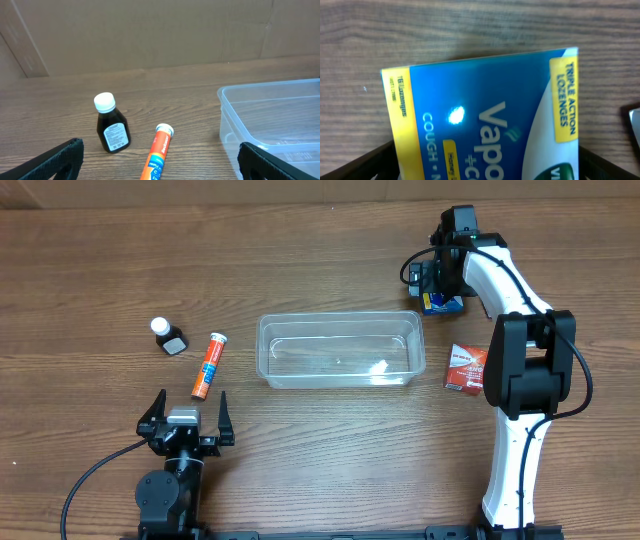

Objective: Pack container
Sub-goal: 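Lift the VapoDrops box and carry it over the clear container, then lower the VapoDrops box upright into the container's right end, then open the right gripper and withdraw it from the container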

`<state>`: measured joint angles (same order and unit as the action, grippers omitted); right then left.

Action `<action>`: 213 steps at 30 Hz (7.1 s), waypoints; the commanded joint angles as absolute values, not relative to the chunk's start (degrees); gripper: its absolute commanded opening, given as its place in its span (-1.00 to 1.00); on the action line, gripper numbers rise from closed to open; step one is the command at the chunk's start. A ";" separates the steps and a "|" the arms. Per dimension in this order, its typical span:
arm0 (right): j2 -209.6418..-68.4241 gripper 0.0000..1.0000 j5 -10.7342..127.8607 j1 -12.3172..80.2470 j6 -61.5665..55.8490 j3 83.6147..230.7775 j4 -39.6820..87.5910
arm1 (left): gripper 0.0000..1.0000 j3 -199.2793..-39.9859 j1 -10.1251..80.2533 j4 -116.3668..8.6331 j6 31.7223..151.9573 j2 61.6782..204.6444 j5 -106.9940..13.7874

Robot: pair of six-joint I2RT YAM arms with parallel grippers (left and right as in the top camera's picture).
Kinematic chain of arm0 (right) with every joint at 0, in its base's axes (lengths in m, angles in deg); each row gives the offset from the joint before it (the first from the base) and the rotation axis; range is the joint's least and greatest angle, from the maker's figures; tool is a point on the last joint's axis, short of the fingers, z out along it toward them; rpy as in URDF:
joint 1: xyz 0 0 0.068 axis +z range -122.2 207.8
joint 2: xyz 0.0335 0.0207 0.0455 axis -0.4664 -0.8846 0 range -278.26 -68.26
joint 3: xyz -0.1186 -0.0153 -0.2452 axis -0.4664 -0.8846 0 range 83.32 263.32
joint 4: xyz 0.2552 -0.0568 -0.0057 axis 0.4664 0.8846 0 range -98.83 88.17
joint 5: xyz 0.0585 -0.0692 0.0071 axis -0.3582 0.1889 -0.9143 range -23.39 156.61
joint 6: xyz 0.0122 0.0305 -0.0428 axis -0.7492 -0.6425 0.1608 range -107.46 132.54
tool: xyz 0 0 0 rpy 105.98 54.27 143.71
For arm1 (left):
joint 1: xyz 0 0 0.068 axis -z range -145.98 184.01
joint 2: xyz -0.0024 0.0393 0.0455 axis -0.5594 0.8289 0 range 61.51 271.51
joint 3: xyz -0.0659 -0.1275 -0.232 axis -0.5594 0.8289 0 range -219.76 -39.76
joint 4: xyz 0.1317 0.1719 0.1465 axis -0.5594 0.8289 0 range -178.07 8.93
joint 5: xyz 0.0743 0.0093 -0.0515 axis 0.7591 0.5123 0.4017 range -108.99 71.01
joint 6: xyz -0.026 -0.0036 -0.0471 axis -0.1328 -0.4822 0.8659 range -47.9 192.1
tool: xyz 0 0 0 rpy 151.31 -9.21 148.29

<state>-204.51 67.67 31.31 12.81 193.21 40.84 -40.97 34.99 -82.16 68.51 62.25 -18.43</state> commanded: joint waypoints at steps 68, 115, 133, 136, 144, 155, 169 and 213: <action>-173.10 0.41 73.76 54.22 -14.18 175.46 61.10 | 0.99 -40.71 34.46 -82.34 67.55 61.77 -19.24; -173.16 0.33 74.07 54.19 -8.19 168.33 54.02 | 1.00 -40.71 34.46 -82.34 67.55 61.77 -19.22; -173.16 0.35 74.11 53.56 -7.56 168.31 53.38 | 1.00 -40.71 34.46 -82.34 67.55 61.77 -19.22; -173.16 0.42 74.11 53.56 -7.56 168.31 53.34 | 0.99 -40.71 34.46 -82.34 67.55 61.77 -19.22; -173.16 0.43 74.09 53.56 -7.56 168.31 53.17 | 1.00 -40.71 34.46 -82.34 67.55 61.77 -19.22; -173.88 0.44 73.87 53.56 -7.58 167.85 51.48 | 1.00 -40.71 34.46 -82.31 67.55 61.77 -19.24; -174.04 0.51 73.83 53.56 -7.58 167.63 51.48 | 1.00 -40.71 34.46 -82.34 67.55 61.77 -19.22; -174.80 0.01 58.84 59.20 -3.73 176.97 53.54 | 1.00 -40.71 34.46 -82.34 67.55 61.77 -19.22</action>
